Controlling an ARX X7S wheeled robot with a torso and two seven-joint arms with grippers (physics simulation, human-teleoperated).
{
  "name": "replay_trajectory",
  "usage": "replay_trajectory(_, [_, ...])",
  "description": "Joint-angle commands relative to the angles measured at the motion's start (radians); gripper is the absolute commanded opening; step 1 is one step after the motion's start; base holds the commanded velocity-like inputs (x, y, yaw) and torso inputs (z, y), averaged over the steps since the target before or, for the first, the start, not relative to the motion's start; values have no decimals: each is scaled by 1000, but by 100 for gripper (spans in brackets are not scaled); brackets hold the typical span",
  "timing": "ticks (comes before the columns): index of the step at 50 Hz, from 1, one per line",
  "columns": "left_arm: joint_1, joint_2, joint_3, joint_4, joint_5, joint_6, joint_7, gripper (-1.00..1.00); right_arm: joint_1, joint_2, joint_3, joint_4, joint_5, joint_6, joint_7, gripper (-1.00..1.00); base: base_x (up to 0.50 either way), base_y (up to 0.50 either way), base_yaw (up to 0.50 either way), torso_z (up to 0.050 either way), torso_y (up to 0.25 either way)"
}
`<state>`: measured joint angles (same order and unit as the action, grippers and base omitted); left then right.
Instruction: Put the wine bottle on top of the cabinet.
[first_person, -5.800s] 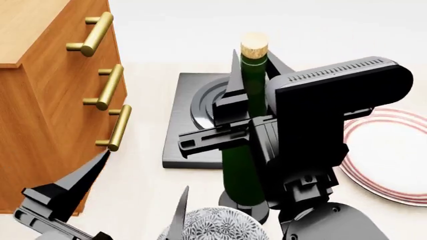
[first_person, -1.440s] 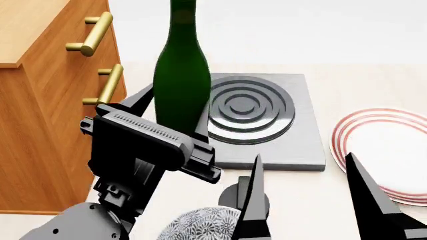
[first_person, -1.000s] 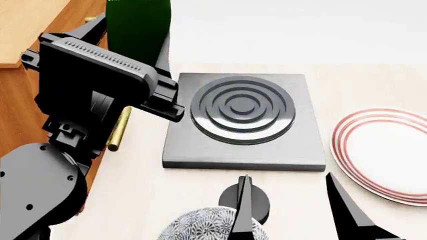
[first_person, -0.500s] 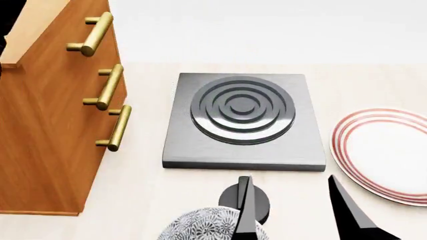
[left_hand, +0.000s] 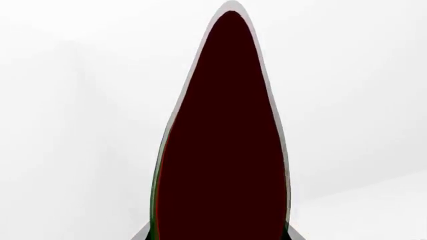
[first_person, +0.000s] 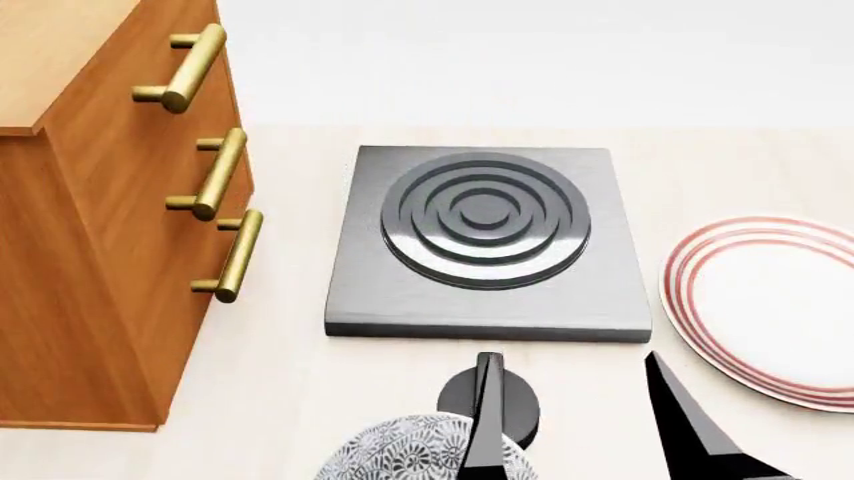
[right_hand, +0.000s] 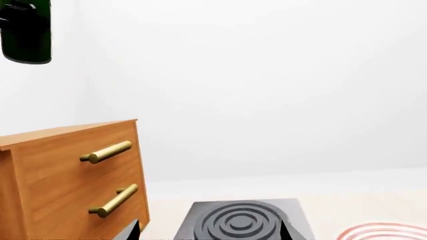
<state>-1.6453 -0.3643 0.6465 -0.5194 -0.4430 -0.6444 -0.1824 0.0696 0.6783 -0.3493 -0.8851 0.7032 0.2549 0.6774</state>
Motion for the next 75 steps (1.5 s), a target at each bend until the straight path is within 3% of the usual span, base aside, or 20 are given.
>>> replay_trajectory(1, [-91, 28, -21, -205, 55, 49, 22, -100, 5, -19, 11, 4, -20, 1, -23, 100, 0, 0, 0, 0, 0])
replay_trajectory(9, [-154, 70, -1, -352, 76, 89, 72, -100, 12, -22, 2, 3, -22, 4, -25, 100, 0, 0, 0, 1, 1])
replay_trajectory(14, [-215, 125, -14, -545, 79, 179, 111, -100, 15, -21, 0, 2, -21, 7, -22, 100, 0, 0, 0, 0, 2])
replay_trajectory(18, [-223, 138, -57, -583, 40, 205, 126, -100, 15, -23, -2, 10, -23, 2, -27, 100, 0, 0, 0, 0, 0])
replay_trajectory(27, [-173, 103, -149, -517, -48, 190, 107, -100, 18, -24, -8, 6, -24, 7, -22, 100, 0, 0, 0, 0, 1])
replay_trajectory(44, [-30, 36, -211, -367, -108, 139, 18, -100, 17, -18, -9, 1, -21, 6, -15, 100, 0, 0, 0, 0, 1])
replay_trajectory(75, [140, 38, -242, -377, -129, 238, 18, -100, 18, -20, -17, 9, -15, -6, -20, 100, 0, 0, 0, 0, 1])
